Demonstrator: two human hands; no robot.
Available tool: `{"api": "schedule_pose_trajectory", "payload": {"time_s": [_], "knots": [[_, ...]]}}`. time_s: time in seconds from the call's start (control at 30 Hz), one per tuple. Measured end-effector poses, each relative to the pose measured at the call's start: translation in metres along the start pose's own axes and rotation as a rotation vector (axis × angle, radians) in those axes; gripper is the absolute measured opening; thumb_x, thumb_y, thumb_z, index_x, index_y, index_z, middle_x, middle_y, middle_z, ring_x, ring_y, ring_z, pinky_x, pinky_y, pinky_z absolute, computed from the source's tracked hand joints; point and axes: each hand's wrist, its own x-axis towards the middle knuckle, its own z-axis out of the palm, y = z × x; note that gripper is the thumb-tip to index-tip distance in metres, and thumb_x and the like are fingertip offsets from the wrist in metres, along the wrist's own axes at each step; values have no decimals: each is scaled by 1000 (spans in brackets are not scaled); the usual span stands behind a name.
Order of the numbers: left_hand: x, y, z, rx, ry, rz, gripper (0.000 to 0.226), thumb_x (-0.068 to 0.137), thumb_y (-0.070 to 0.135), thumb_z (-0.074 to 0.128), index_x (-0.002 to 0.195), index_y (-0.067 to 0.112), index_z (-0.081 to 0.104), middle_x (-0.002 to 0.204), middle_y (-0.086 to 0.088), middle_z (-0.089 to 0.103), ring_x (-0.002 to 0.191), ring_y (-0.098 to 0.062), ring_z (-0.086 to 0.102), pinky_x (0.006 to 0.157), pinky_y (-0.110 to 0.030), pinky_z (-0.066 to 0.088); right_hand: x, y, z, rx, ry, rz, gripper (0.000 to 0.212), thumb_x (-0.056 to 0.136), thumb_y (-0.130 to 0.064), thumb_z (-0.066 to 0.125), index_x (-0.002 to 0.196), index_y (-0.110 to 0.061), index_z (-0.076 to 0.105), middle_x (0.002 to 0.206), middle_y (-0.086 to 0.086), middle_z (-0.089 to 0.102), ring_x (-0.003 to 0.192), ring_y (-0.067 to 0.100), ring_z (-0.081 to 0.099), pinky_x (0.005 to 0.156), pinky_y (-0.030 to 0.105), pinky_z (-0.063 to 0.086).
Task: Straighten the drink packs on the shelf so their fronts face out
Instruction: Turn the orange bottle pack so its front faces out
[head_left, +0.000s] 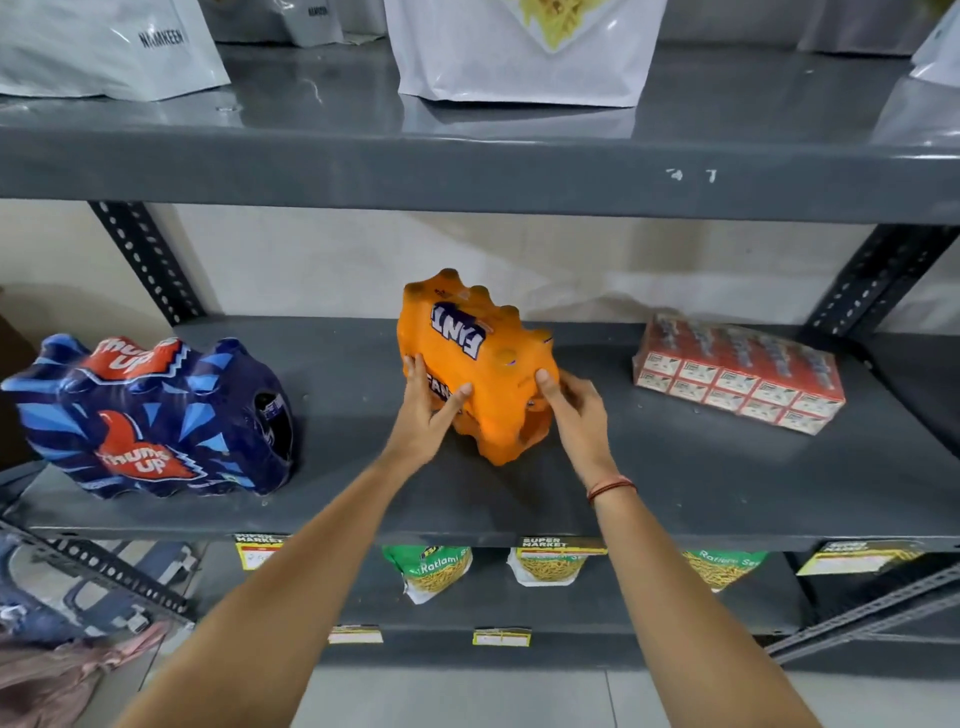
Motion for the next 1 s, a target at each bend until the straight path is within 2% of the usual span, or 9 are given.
{"api": "schedule_pose_trajectory", "payload": {"time_s": [0.1, 0.23, 0.43, 0.53, 0.63, 0.73, 0.87, 0.93, 1.0], "knots": [[-3, 1, -2, 6, 6, 43, 68, 87, 55, 44, 145, 26, 24, 144, 5, 41, 133, -15, 40, 107, -29, 35, -21, -1, 16, -30, 144, -48, 38, 83, -48, 65, 102, -15, 67, 103, 5, 66, 95, 14, 61, 86, 23, 48], [-47, 0, 20, -162, 271, -84, 69, 84, 64, 41, 138, 22, 45, 131, 4, 57, 116, -6, 53, 78, -2, 42, -49, -1, 43, -21, 254, -90, 53, 78, -60, 61, 95, -11, 67, 88, 4, 72, 81, 12, 66, 69, 11, 50], [-66, -2, 19, -306, 226, -97, 69, 78, 69, 44, 133, 27, 47, 121, 9, 62, 109, 0, 58, 76, -7, 47, -73, 3, 64, -91, 318, -149, 50, 79, -65, 58, 88, -16, 68, 81, 1, 68, 75, 10, 63, 70, 22, 51], [-50, -10, -4, -224, 160, -93, 68, 81, 72, 36, 125, 23, 53, 116, 4, 64, 105, -1, 59, 88, -19, 49, -83, 2, 77, -107, 365, -190, 47, 81, -61, 58, 79, -15, 67, 74, -2, 64, 68, 7, 58, 65, 20, 47], [-30, -18, -24, -137, 91, -66, 61, 88, 64, 27, 111, 19, 62, 112, 0, 66, 108, -9, 59, 99, -32, 45, -91, 0, 94, -92, 349, -203, 46, 85, -55, 57, 93, -12, 71, 87, 4, 70, 81, 13, 66, 73, 28, 54], [-13, -15, -45, -71, 11, -136, 54, 90, 60, 23, 106, 28, 63, 117, 6, 63, 114, -10, 54, 96, -21, 39, -92, -5, 103, -96, 250, -222, 45, 88, -51, 52, 95, -10, 71, 92, 3, 72, 87, 10, 66, 79, 24, 54], [-15, -12, -45, 39, 328, -156, 51, 96, 50, 32, 125, 15, 56, 130, -6, 59, 119, -16, 51, 94, -21, 32, -69, -12, 84, -105, 257, -285, 27, 96, -33, 53, 70, -27, 51, 60, -17, 51, 60, -7, 54, 55, 5, 37], [-35, -7, -27, -32, 520, -147, 53, 95, 51, 37, 132, 14, 49, 135, -6, 53, 120, -13, 49, 91, -9, 32, -48, -16, 66, -56, 348, -241, 20, 96, -33, 52, 79, -23, 54, 70, -13, 55, 62, -8, 54, 57, 10, 43], [-51, -4, -5, -116, 527, -110, 57, 91, 55, 42, 136, 19, 42, 138, -2, 46, 118, -7, 45, 91, -6, 37, -23, -19, 48, -2, 401, -183, 10, 94, -34, 56, 94, -24, 57, 94, 2, 61, 81, 0, 58, 76, 26, 53]]}}
